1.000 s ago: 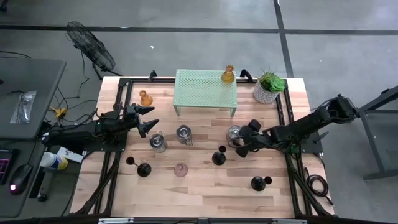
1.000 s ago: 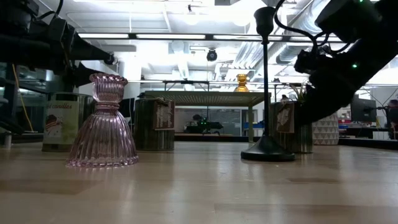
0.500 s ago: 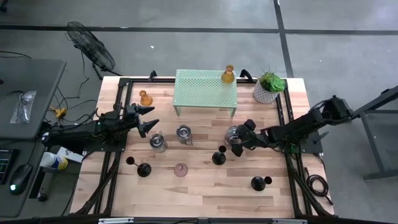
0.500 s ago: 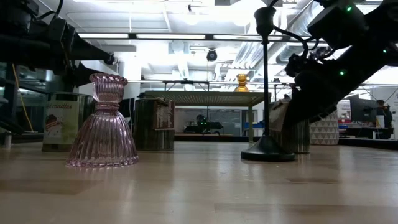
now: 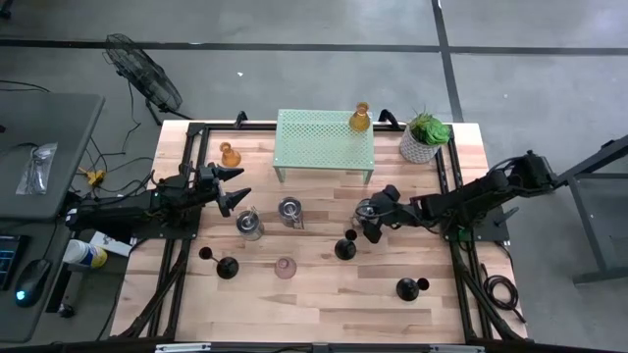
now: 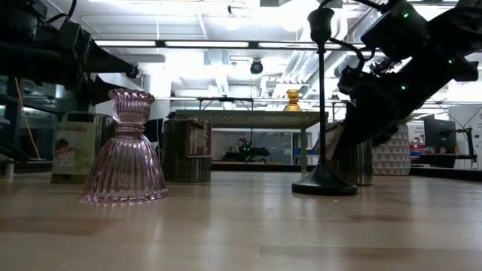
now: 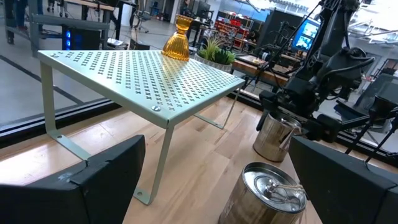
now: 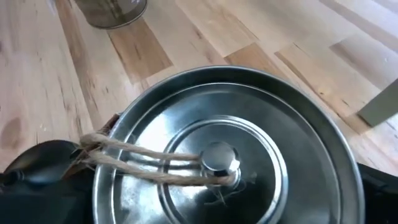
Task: Pick & Place candle stick holders
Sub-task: Put the orange scented candle on the shelf
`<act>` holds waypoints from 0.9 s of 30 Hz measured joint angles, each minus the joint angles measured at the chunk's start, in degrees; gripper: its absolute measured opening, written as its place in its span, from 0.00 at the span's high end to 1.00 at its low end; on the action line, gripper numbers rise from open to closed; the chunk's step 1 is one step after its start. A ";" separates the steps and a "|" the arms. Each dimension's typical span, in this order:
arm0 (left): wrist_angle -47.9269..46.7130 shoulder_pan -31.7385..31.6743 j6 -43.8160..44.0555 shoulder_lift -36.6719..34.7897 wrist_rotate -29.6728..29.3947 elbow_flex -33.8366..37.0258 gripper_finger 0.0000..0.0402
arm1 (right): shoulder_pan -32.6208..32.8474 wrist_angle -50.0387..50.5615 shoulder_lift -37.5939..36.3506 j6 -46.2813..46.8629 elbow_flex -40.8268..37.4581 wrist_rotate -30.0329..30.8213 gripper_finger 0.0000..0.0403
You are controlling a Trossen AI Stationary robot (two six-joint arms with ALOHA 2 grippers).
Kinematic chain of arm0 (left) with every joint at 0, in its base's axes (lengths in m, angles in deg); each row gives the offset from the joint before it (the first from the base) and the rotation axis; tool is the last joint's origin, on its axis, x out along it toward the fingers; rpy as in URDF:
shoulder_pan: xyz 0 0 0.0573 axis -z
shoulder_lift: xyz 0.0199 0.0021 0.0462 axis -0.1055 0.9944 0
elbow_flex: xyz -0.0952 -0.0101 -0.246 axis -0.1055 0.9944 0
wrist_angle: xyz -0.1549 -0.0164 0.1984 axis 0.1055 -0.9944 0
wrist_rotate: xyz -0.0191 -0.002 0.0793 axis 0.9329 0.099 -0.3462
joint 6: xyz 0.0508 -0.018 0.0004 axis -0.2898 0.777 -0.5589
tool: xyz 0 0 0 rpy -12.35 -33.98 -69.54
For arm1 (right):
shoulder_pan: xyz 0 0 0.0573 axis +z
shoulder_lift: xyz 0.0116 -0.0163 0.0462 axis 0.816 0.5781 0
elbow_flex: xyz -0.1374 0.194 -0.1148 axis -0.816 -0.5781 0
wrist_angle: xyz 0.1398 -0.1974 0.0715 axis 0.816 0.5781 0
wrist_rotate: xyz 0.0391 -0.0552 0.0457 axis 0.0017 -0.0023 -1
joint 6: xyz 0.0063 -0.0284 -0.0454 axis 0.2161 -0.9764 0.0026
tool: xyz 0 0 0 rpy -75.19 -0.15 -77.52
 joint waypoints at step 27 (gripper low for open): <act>0.00 0.01 0.00 0.00 -0.02 0.00 0.03 | -1.40 24.96 -8.37 6.70 12.92 -2.23 0.14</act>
